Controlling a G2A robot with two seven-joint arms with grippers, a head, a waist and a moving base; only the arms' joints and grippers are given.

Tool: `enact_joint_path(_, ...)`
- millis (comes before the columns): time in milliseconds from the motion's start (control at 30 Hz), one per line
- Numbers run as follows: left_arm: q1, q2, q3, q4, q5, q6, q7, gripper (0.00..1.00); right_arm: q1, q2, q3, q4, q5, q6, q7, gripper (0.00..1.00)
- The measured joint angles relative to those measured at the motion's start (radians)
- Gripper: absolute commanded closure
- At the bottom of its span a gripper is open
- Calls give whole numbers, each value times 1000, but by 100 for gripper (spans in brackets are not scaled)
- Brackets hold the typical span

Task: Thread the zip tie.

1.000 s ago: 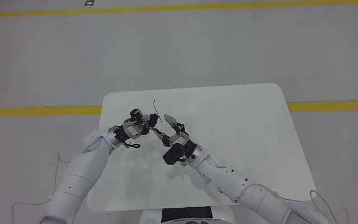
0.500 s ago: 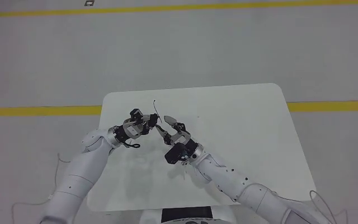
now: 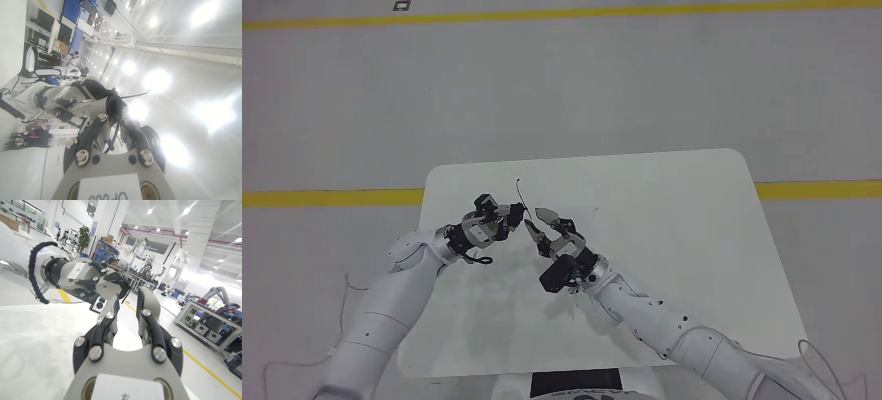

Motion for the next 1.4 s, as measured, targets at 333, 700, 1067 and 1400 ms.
enact_joint_path(333, 0, 0, 0, 0, 0, 0, 0, 100, 6, -2, -10, 8, 0, 0, 4, 93)
enact_joint_path(700, 0, 0, 0, 0, 0, 0, 0, 100, -3, -6, 2, 19, 0, 0, 0, 100)
enact_joint_path(1067, 0, 0, 0, 0, 0, 0, 0, 100, -21, -6, 27, 29, 0, 0, -8, 100)
enact_joint_path(1400, 0, 0, 0, 0, 0, 0, 0, 100, -33, -3, 49, 35, 0, 0, -8, 100)
